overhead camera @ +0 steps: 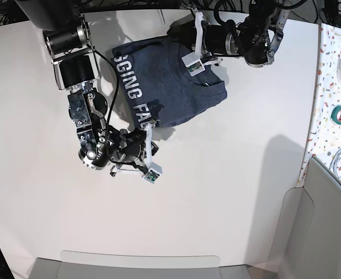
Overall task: Layout the t-shirt on the table in an organized manner, then fold the t-shirt properly
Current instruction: 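Grasp opposite sides of the folded navy shirt with both grippers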
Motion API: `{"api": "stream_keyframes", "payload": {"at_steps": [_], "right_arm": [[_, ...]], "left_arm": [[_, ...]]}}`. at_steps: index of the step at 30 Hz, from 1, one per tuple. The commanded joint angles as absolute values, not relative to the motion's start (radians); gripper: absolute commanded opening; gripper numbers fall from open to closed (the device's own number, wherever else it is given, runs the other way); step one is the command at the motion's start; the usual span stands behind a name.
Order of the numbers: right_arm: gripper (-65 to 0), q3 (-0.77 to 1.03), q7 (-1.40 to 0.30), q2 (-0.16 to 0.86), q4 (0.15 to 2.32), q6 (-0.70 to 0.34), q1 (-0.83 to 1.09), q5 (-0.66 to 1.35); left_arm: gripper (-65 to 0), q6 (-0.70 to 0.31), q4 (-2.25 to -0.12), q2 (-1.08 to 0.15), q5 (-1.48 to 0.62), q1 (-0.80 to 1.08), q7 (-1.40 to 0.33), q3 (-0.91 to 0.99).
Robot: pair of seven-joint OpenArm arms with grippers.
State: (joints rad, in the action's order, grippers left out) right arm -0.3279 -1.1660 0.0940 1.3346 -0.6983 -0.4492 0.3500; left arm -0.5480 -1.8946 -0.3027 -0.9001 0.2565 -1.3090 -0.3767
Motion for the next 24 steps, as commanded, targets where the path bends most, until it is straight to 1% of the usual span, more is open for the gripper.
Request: {"api": "stream_keyframes", "payload": {"at_steps": [1,5,9,12,13,16,20,24], "right_arm": [[-65.0,-0.325,-1.152,0.096,1.357,-0.698,-0.466,0.363],[-65.0,-0.326,-1.155,0.099,1.397,-0.698,-0.410,0.363],[-65.0,-0.325,-1.194,0.136,1.471,-0.698,-0.357,0.363],[-65.0,-0.325,-1.199,0.173,1.546,-0.698,-0.311,0.364],[-65.0,-0.325,-1.201,0.183,1.569,-0.698,-0.294,0.366],[-65.0,-0.325,-1.242,0.216,1.620,-0.698,-0.252,0.403],[-65.0,-0.320,-1.271,0.271,1.689,-0.698,-0.199,0.521],[-65.0,-0.320,-1.271,0.325,1.730,-0.698,-0.159,0.639]], "left_arm": [[-65.0,-0.553,-1.900,-0.308,-0.892,0.249,-1.296,-0.354],[-65.0,-0.553,-1.874,-0.305,-0.794,0.249,-1.296,-0.257],[-65.0,-0.553,-1.874,-0.302,-0.711,0.248,-1.296,-0.173],[-65.0,-0.552,-1.873,-0.300,-0.659,0.211,-1.296,-0.127],[-65.0,-0.542,-1.871,-0.300,-0.642,0.203,-1.296,-0.116],[-65.0,-0.473,-1.844,-0.300,-0.604,0.177,-1.296,-0.102],[-65.0,-0.404,-1.793,-0.297,-0.590,0.108,-1.294,-0.108],[-65.0,-0.364,-1.741,-0.246,-0.590,0.048,-1.294,-0.105]]}}
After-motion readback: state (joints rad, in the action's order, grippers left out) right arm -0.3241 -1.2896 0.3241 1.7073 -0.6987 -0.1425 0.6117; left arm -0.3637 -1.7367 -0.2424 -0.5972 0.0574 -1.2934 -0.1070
